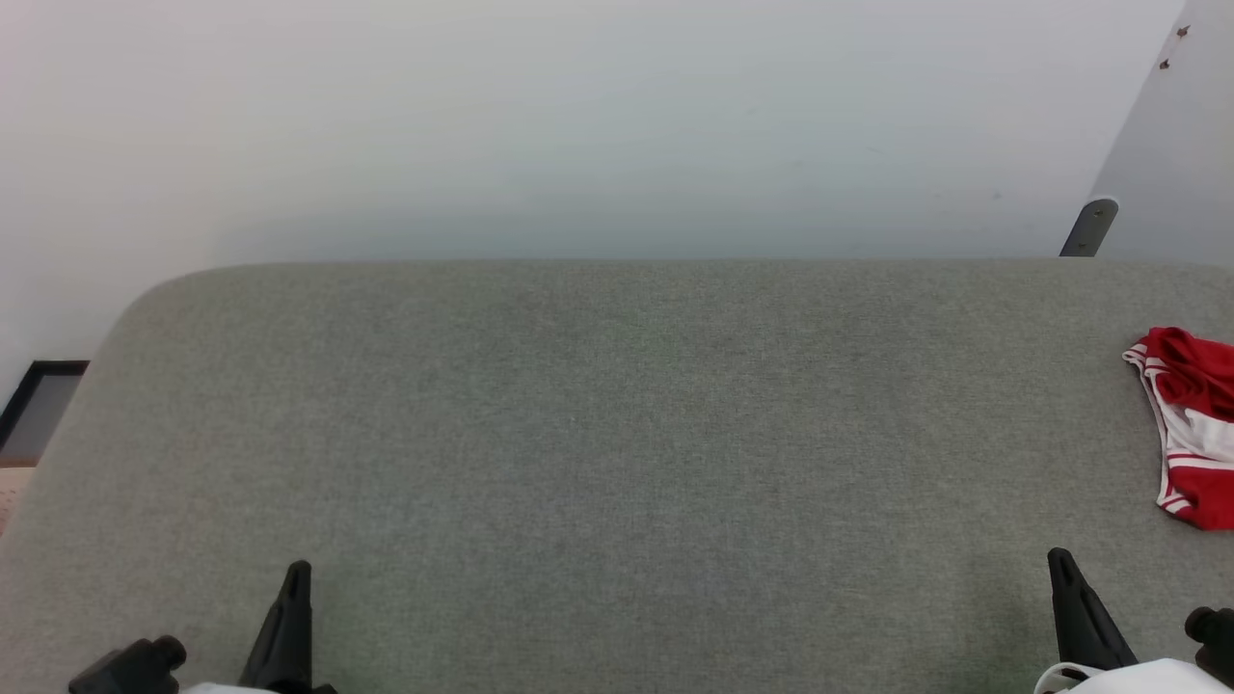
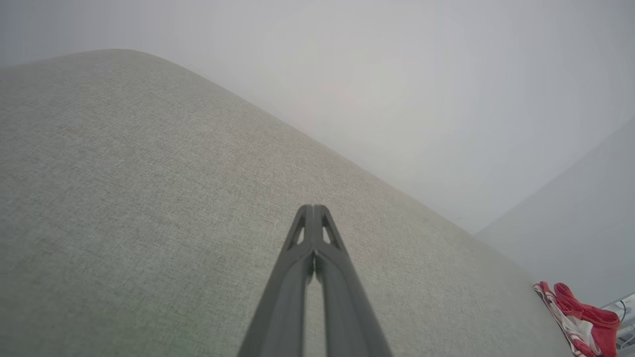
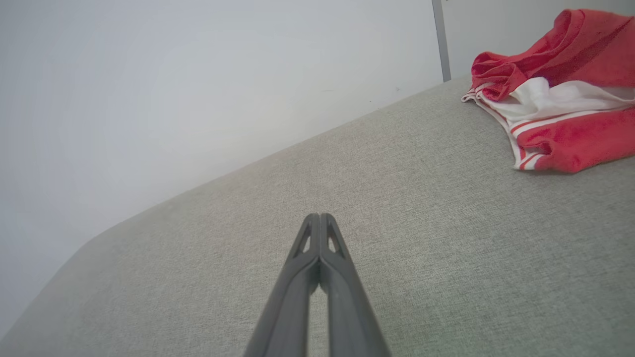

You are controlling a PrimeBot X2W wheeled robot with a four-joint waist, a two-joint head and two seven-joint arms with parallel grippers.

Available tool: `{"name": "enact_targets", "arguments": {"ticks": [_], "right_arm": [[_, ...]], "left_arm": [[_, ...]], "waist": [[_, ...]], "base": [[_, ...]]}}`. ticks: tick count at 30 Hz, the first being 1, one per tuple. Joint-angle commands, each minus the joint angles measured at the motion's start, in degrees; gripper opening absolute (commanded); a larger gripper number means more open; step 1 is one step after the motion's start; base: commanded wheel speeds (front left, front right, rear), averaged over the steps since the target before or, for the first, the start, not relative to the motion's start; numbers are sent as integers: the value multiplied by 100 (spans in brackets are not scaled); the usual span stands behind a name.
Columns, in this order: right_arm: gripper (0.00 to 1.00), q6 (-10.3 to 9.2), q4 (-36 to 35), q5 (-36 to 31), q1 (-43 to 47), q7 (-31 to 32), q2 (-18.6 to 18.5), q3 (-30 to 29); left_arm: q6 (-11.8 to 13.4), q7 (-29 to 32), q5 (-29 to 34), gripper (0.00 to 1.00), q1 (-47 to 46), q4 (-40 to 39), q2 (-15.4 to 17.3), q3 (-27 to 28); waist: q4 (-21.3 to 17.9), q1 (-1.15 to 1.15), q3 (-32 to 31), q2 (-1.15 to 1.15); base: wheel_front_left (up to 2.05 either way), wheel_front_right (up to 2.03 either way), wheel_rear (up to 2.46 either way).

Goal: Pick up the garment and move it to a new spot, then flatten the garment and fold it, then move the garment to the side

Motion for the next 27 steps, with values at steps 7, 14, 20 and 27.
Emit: {"name": "enact_targets", "arguments": {"ticks": [7, 14, 20, 27], "right_arm": [[0, -1, -85, 777, -238, 194, 47, -91], [0, -2, -85, 1350, -302, 341, 96, -134], [0, -2, -84, 1798, -351, 455, 134, -170], [0, -2, -84, 2296, -407, 587, 177, -212]], "left_arm": [[0, 192, -640, 0, -239, -32, -73, 105], [0, 342, -1105, 0, -323, -7, -165, 153], [0, 461, -1477, 0, -392, 14, -234, 192], [0, 593, -1884, 0, -463, 36, -318, 233]], "waist": [[-18, 0, 11, 0], [-35, 0, 21, 0], [-49, 0, 30, 0], [-66, 0, 39, 0]], "base": [[0, 0, 0], [0, 0, 0], [0, 0, 0], [0, 0, 0]]}}
